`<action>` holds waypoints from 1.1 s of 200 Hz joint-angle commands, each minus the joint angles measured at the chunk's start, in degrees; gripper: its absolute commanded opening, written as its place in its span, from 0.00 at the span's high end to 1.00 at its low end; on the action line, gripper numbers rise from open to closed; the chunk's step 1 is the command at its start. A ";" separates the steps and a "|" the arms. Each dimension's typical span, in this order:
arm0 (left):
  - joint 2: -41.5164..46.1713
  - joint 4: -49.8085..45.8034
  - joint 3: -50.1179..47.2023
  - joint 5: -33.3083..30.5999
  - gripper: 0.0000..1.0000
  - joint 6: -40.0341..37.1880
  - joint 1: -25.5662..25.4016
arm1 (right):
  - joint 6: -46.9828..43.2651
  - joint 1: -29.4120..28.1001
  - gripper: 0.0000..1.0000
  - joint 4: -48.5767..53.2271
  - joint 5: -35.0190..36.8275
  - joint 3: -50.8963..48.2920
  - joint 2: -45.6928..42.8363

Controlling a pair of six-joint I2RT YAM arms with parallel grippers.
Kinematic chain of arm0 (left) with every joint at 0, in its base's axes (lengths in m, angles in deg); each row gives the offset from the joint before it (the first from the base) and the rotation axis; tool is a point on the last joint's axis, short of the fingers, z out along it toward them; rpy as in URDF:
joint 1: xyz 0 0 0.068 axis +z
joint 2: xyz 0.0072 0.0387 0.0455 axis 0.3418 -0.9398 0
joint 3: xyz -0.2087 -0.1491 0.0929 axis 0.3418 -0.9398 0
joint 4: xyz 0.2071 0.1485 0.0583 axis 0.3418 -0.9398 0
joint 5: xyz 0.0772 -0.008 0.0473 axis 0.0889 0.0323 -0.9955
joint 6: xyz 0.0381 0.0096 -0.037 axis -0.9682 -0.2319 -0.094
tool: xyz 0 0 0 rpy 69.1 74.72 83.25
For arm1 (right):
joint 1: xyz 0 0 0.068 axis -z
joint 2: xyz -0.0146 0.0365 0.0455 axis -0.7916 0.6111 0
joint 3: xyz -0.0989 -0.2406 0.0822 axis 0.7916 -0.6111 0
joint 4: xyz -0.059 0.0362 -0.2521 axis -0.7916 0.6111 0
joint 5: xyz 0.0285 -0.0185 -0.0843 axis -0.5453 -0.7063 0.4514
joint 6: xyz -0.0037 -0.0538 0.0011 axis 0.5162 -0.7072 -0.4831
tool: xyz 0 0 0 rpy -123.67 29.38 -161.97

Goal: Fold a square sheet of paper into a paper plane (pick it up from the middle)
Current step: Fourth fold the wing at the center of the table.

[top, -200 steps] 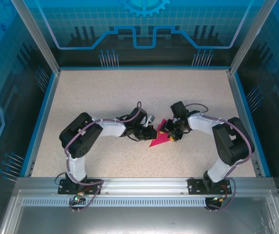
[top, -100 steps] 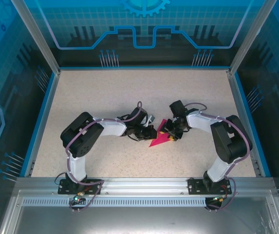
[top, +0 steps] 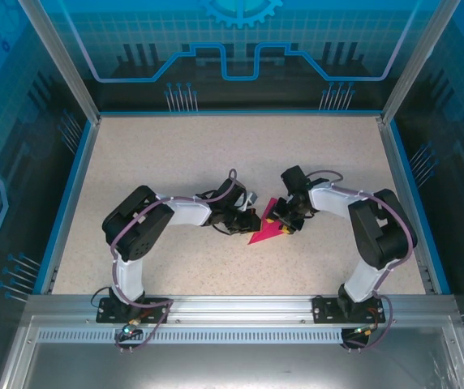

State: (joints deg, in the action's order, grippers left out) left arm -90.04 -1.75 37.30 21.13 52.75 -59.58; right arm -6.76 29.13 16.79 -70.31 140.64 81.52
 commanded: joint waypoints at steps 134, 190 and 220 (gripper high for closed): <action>-2.14 -3.77 2.07 -1.79 0.90 -1.34 -0.15 | -0.42 -0.26 0.53 2.15 6.66 -3.95 12.09; -0.60 -4.33 1.47 -3.70 0.90 -1.50 -0.21 | -0.95 -0.31 0.50 2.67 6.99 -3.28 13.04; -1.10 -4.64 1.54 -3.64 0.90 -1.61 -0.21 | -1.04 -0.45 0.50 2.90 7.19 -3.33 13.30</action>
State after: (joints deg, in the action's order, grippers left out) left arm -91.53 -3.21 38.57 20.25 52.57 -59.65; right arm -6.63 29.13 20.26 -70.57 143.31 84.25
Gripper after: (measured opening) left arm 0.098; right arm 0.499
